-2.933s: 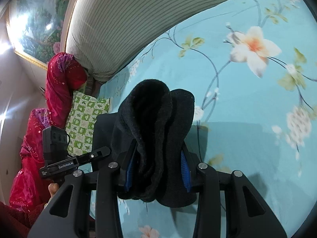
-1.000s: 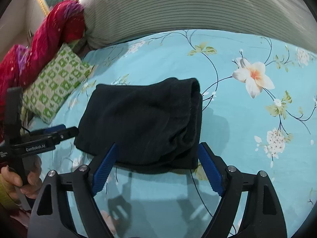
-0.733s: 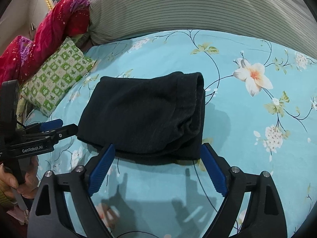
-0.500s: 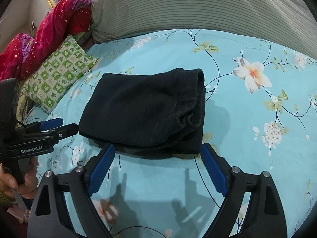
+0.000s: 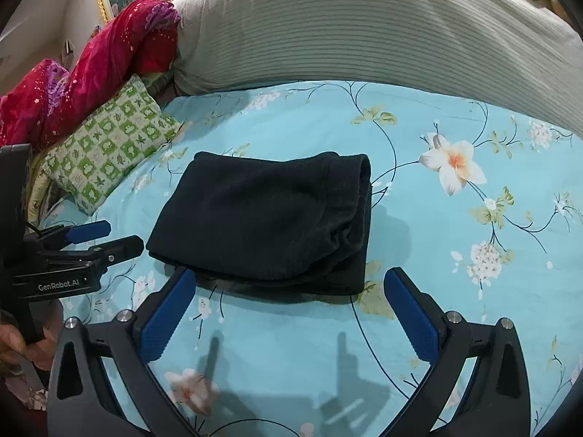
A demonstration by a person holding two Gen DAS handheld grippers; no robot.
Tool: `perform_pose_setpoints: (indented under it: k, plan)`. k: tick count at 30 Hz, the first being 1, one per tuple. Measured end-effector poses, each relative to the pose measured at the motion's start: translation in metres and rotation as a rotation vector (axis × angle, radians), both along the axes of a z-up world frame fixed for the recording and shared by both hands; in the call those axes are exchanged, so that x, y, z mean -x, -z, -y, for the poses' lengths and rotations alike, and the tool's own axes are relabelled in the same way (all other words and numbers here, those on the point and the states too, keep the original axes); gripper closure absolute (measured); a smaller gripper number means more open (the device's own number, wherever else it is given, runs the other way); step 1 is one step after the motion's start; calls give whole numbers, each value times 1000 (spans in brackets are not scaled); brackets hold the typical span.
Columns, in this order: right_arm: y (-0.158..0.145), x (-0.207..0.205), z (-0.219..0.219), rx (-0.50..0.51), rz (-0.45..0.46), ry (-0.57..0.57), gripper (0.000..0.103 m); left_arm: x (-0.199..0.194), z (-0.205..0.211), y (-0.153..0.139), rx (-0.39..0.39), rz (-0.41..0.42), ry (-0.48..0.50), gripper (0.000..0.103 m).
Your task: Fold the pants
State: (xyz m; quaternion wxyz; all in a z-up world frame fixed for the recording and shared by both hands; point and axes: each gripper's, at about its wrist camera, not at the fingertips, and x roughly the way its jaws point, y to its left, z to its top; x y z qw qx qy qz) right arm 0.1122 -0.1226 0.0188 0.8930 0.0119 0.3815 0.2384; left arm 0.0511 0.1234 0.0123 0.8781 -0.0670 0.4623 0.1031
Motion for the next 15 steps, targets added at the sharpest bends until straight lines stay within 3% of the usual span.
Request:
perform_pose_setpoints:
  k: [7,10,12,15]
  plan:
    - [-4,8,-6,44,61,22,0,1,-3,9,-4,-13,-14,19]
    - [7,1,-6,63,21,55,0,1,-3,12,-8,-19,-19,18]
    - [14,-3,-3,45,-31,56,0,0,-3,15,-12,-26,-22,18]
    - [15,-1,2,-16,-6,59,0,0,-3,18,-18,-27,-30,18]
